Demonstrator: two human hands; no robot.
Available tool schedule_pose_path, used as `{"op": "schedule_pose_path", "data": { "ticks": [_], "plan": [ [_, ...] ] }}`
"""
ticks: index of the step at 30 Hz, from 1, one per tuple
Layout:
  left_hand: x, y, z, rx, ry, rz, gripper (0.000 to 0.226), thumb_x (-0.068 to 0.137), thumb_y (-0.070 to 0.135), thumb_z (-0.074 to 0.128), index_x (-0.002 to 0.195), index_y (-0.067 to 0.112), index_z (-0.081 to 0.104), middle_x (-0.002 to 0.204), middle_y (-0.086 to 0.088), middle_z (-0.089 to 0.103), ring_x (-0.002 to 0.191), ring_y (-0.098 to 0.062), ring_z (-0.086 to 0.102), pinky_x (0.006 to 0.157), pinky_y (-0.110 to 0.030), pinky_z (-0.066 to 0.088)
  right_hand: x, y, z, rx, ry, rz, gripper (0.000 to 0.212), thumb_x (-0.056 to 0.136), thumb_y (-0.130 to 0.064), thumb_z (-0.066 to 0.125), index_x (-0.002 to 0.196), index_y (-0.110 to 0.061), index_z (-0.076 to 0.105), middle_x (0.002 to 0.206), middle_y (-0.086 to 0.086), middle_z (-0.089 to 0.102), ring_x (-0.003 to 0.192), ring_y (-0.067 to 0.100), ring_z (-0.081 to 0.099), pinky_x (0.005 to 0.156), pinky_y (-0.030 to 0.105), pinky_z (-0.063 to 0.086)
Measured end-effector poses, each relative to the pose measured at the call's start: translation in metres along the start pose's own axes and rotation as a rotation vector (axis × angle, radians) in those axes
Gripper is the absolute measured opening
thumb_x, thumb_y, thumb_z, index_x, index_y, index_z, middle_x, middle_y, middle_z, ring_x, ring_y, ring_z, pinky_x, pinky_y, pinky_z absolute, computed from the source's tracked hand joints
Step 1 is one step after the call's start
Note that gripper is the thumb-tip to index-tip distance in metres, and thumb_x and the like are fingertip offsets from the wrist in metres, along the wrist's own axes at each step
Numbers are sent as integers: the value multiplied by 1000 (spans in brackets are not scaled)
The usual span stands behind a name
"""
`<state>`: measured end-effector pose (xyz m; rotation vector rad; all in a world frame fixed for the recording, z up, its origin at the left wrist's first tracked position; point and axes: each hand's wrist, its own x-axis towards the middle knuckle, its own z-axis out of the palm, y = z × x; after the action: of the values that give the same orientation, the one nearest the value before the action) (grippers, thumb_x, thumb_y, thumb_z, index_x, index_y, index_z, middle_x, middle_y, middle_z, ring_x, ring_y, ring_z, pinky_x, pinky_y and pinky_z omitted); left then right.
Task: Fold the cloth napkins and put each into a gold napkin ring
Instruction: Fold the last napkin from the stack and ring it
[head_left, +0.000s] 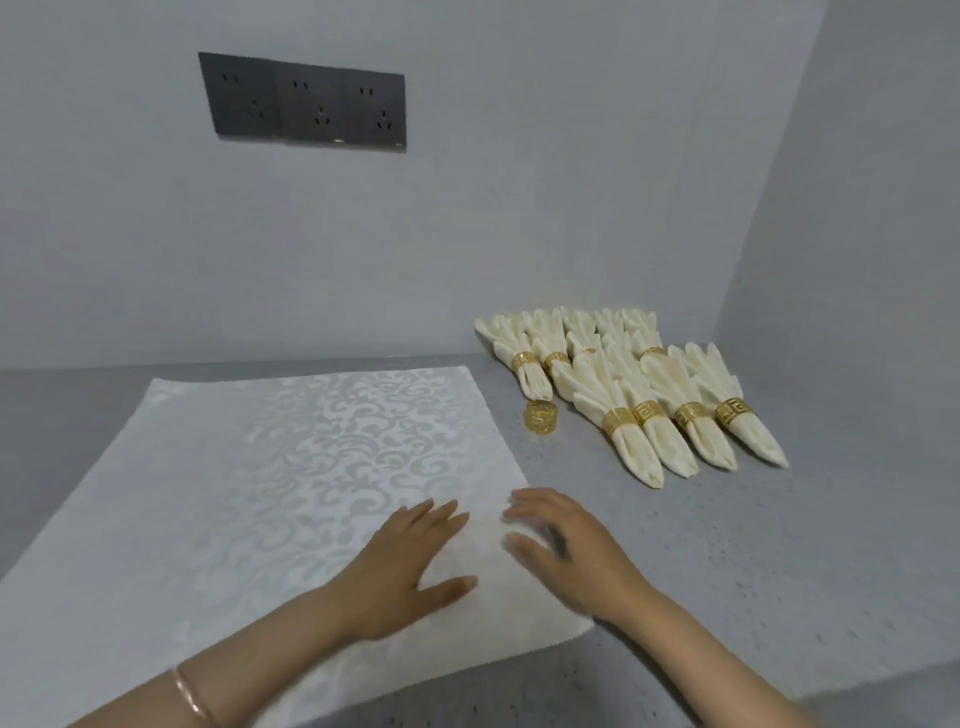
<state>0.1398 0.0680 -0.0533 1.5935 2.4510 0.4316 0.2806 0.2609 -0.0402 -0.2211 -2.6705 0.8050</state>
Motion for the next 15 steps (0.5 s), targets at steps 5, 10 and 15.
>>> {"op": "schedule_pose_path", "data": {
  "ticks": [5,10,15],
  "plan": [
    [-75,-27,-13,64,-64,-7,80,83,77,31,150,43,4,154,24,-11,143,1,-16,115,-22,-11,-35,-48,23,-132,-340,-175,58,85,-65,39,137,-40,44,146,-30,27,134,-14,16,106,4,8],
    [-119,-39,-25,57,-129,-45,95,71,87,42,148,48,2,155,25,-11,142,1,-17,118,-32,-9,-38,-70,34,-264,-415,-254,70,78,-75,32,140,-42,37,151,-24,25,139,-8,13,113,13,12],
    [-143,-40,-31,76,-83,-36,74,84,70,45,148,47,15,158,20,6,146,-3,-2,117,-24,-1,-33,-89,33,-395,-428,-286,48,95,-38,48,142,-36,38,151,-18,30,139,0,25,110,14,17]
  ]
}}
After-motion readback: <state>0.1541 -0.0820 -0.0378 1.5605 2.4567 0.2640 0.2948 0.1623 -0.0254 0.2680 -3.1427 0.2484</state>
